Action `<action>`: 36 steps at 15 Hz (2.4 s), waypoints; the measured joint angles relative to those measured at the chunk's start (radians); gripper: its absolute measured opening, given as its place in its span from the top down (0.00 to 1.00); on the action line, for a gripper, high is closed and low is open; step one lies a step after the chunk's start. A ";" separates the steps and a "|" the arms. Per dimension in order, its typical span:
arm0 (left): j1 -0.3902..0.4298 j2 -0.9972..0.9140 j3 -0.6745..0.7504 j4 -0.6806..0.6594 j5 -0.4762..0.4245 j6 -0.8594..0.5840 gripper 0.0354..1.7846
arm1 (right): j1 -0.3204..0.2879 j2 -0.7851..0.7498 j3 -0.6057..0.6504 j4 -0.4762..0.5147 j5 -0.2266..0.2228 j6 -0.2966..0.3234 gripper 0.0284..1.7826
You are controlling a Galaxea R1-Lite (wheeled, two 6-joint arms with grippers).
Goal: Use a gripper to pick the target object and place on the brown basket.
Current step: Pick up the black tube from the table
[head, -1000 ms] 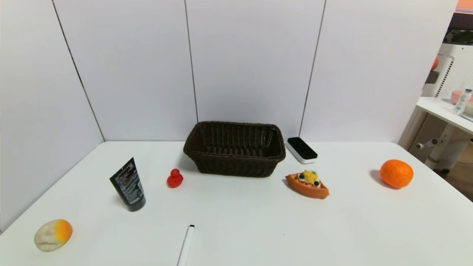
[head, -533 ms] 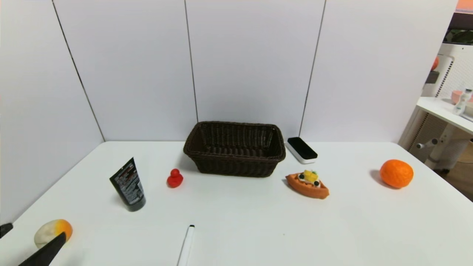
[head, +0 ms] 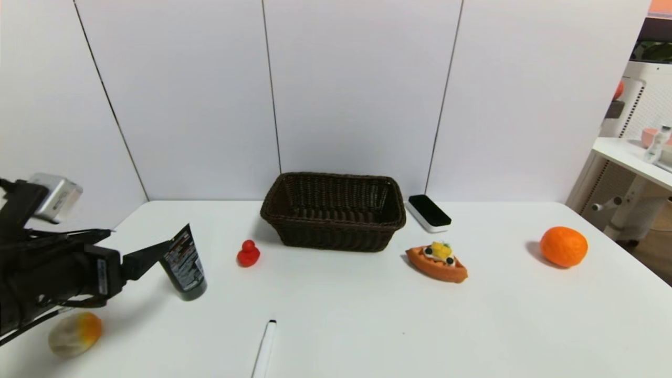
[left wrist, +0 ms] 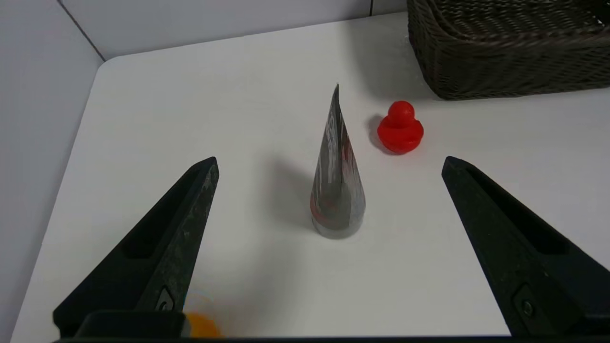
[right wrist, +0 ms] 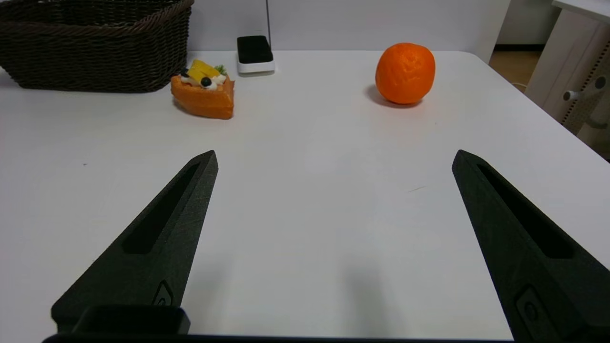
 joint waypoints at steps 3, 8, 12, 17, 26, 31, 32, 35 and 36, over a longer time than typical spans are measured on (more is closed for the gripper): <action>-0.002 0.180 -0.021 -0.146 -0.001 -0.003 0.06 | 0.000 0.000 0.000 -0.001 0.000 0.000 0.05; -0.003 0.369 0.026 -0.350 -0.043 -0.029 0.06 | 0.000 0.000 0.000 -0.001 0.000 0.000 0.05; -0.002 0.429 0.061 -0.413 -0.044 -0.044 0.06 | 0.000 0.000 0.000 -0.001 0.000 0.000 0.05; -0.001 0.469 0.086 -0.537 -0.043 -0.107 0.06 | 0.000 0.000 0.000 0.000 0.000 0.000 0.05; 0.000 0.467 0.114 -0.562 -0.043 -0.125 0.13 | 0.000 0.000 0.000 -0.001 0.000 0.000 0.05; 0.003 0.460 0.119 -0.558 -0.043 -0.125 0.52 | 0.000 0.000 0.000 -0.001 0.000 0.000 0.05; 0.003 0.459 0.123 -0.558 -0.043 -0.132 0.58 | 0.000 0.000 0.000 -0.001 0.000 0.000 0.05; 0.003 0.448 0.139 -0.560 -0.043 -0.143 0.89 | 0.000 0.000 0.000 -0.001 0.000 0.000 0.05; 0.003 0.444 0.143 -0.560 -0.043 -0.144 0.89 | 0.000 0.000 0.000 -0.001 0.000 0.000 0.05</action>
